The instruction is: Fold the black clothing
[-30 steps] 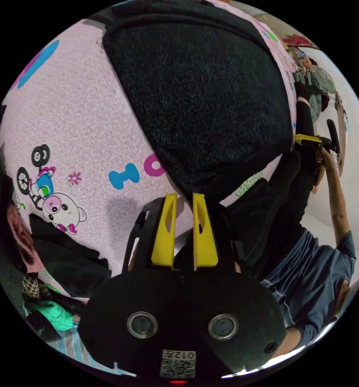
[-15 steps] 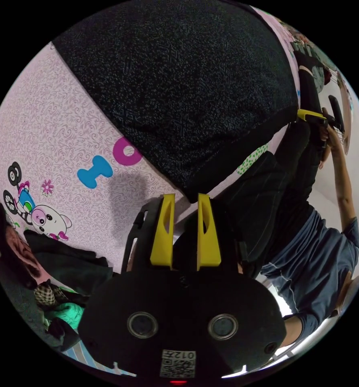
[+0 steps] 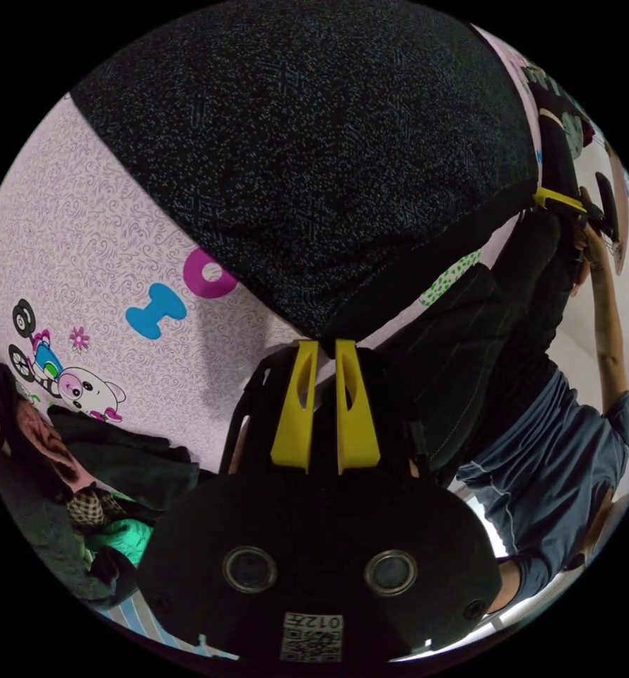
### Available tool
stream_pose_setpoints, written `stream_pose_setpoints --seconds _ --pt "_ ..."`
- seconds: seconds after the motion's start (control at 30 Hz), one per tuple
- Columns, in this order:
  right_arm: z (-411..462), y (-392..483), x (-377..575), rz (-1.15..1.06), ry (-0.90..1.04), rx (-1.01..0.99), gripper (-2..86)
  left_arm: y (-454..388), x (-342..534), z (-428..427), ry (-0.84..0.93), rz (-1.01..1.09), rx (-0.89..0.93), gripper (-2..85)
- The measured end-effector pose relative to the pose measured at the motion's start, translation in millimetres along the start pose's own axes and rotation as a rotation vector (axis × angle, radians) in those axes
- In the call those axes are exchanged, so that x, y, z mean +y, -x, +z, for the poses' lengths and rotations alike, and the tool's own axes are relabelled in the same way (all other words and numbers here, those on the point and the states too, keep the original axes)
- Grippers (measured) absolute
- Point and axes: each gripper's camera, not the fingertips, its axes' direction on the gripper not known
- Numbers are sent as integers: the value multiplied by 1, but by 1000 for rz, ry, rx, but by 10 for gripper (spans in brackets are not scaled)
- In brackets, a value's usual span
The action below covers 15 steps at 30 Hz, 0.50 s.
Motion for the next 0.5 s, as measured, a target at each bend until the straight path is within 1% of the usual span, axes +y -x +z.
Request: stream_pose_setpoints --seconds 0.07,0.13,0.2,0.27,0.3,0.37,0.5 --pt "-2 -1 11 -30 -4 -1 8 0 12 2 -5 13 3 15" --pt "-7 -8 20 -27 -8 -19 -2 0 31 2 -24 22 8 6" --pt "-16 -18 32 -14 -36 -75 -6 2 49 -2 -57 38 30 3" --pt "-33 -34 51 6 -112 -192 -8 4 72 -8 -114 56 75 2" --pt "-38 -39 56 10 -133 -225 -8 5 89 -14 -165 76 105 1" --pt "-56 -55 76 10 -209 -359 -7 5 117 -26 -252 100 149 0" --pt "-81 -69 106 -23 -280 -461 -6 2 188 -52 -463 149 220 0"
